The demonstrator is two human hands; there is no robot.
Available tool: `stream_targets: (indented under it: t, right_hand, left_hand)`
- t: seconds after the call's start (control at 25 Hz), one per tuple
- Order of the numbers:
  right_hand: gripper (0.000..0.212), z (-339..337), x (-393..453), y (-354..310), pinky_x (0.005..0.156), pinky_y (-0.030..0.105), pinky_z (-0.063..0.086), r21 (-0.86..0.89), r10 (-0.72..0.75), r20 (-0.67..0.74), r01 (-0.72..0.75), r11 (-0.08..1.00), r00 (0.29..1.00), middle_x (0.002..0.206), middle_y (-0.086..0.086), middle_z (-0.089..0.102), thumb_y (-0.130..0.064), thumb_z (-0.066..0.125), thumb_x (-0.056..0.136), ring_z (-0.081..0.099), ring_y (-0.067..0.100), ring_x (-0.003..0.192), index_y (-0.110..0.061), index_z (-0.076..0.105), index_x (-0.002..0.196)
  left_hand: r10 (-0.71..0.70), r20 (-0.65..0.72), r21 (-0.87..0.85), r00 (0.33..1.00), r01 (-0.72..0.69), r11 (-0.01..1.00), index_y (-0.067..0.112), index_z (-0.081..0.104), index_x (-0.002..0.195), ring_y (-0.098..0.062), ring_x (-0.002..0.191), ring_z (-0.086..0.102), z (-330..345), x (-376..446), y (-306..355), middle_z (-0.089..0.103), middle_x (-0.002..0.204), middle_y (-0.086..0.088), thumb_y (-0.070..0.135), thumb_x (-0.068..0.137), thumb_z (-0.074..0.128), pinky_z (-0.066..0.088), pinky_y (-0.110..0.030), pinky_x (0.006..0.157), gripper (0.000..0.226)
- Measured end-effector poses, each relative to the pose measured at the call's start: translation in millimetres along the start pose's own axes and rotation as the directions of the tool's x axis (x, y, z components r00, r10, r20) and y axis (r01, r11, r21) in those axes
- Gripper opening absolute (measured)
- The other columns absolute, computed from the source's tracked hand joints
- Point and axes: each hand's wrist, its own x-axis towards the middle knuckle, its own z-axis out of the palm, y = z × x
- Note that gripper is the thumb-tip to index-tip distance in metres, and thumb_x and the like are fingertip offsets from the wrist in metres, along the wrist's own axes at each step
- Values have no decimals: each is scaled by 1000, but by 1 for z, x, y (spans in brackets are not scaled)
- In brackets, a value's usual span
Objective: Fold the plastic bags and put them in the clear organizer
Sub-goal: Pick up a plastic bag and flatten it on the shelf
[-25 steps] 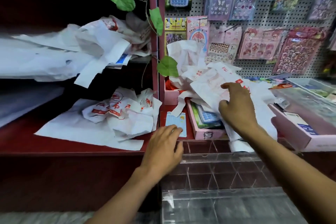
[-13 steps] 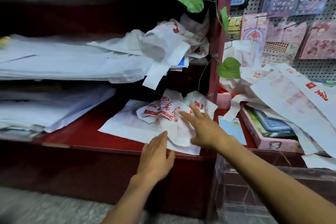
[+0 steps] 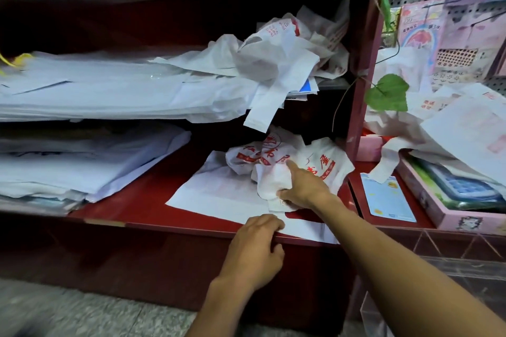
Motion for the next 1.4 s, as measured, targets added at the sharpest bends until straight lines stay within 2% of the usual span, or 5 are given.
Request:
stream_targets:
  t: [0.16,0.72,1.04,1.28,1.4]
  right_hand:
    - [7,-6,-19,0,65,29,40,34,-20,-49,22,999,999,98,15,67,-8,56,83,62,31,87,-9,57,90]
    - [17,-163,-148,110,63,33,42,369,34,-650,275,888,759,76,-1,66,-8,61,85,59,20,75,-21,60,75]
    - [17,-275,-175,220,62,37,28,363,358,-901,-26,931,245,94,28,63,-6,53,88,56,42,81,3,62,100]
    - [72,-265,-137,302,85,49,49,3,311,-599,-387,922,738,124,21,53,-20,65,85,54,44,109,-21,26,146]
    - [105,-250,-136,316,102,55,42,199,502,-423,-464,864,754,153,16,32,-22,73,74,39,44,132,-29,4,154]
  left_hand:
    - [3,19,23,1000,-3,1000,27,54,130,-4,124,41,0,-2,-1,50,133,17,25,90,59,36,-18,100,41]
    - [-196,-117,172,973,215,961,19,61,123,-27,115,54,-2,12,42,60,126,-1,21,84,63,46,-38,91,40]
    - [-202,-208,37,957,214,976,21,63,109,-22,107,51,22,35,98,59,116,1,16,85,64,47,-38,83,25]
    - [-195,-143,74,970,207,976,20,63,114,-20,115,51,41,50,103,59,122,2,19,87,63,45,-35,92,27]
    - [-184,-133,81,974,196,977,22,62,116,-19,117,51,47,53,104,59,125,3,21,88,63,44,-35,95,28]
